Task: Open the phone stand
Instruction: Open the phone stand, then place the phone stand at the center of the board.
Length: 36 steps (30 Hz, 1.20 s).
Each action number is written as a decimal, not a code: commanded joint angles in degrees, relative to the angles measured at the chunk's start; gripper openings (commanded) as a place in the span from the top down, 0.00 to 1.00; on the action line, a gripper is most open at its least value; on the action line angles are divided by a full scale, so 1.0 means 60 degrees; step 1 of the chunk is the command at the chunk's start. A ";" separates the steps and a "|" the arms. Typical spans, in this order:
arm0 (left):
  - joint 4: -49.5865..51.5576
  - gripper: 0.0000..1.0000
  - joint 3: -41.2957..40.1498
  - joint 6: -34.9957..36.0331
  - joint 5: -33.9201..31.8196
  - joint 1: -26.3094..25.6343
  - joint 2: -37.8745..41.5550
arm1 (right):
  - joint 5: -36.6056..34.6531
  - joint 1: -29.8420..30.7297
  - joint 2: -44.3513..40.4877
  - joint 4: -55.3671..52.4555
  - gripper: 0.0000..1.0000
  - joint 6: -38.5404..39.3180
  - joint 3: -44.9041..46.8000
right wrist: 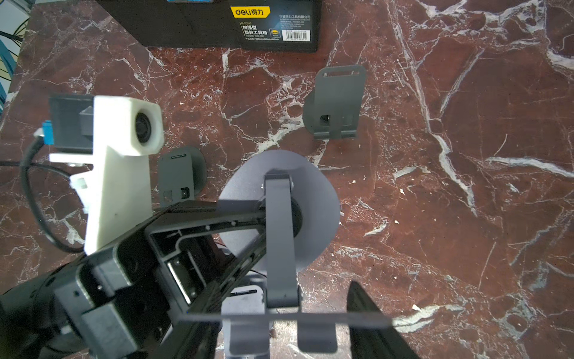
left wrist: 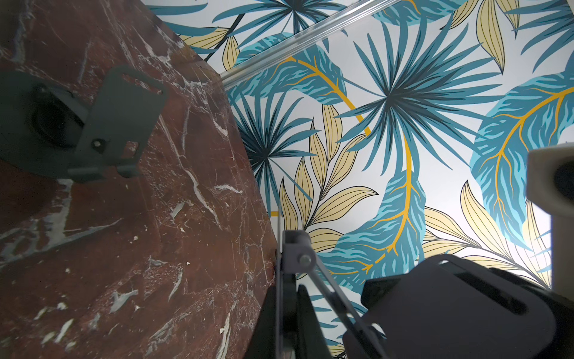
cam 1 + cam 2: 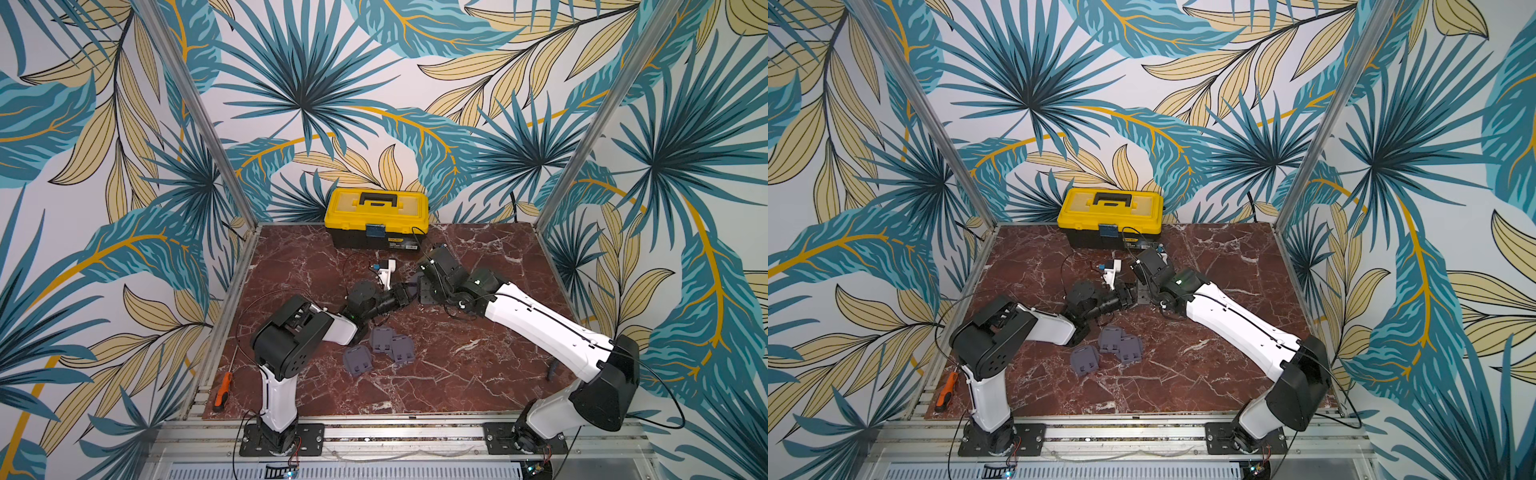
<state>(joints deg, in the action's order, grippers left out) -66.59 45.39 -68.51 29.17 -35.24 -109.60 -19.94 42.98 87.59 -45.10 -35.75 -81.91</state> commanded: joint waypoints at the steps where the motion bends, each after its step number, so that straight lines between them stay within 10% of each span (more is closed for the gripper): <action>1: -0.0284 0.85 -0.0192 0.0095 -0.0136 0.0007 0.0316 | -0.0386 0.0043 0.0079 -0.0144 0.51 0.0053 -0.0210; 10: -0.0284 0.53 -0.0729 0.0115 -0.0263 0.0262 0.0396 | -0.0807 -0.0162 -0.0112 -0.0214 0.52 0.0616 -0.0217; 36: 0.2356 0.51 -0.1933 0.1607 -0.0609 0.0601 0.2428 | 0.1344 -0.4133 0.1715 0.0942 0.53 0.3495 -0.0301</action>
<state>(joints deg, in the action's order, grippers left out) -58.87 32.60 -63.20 26.76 -31.88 -98.13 -14.61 19.40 96.23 -41.54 -17.56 -82.15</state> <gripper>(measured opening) 0.487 0.602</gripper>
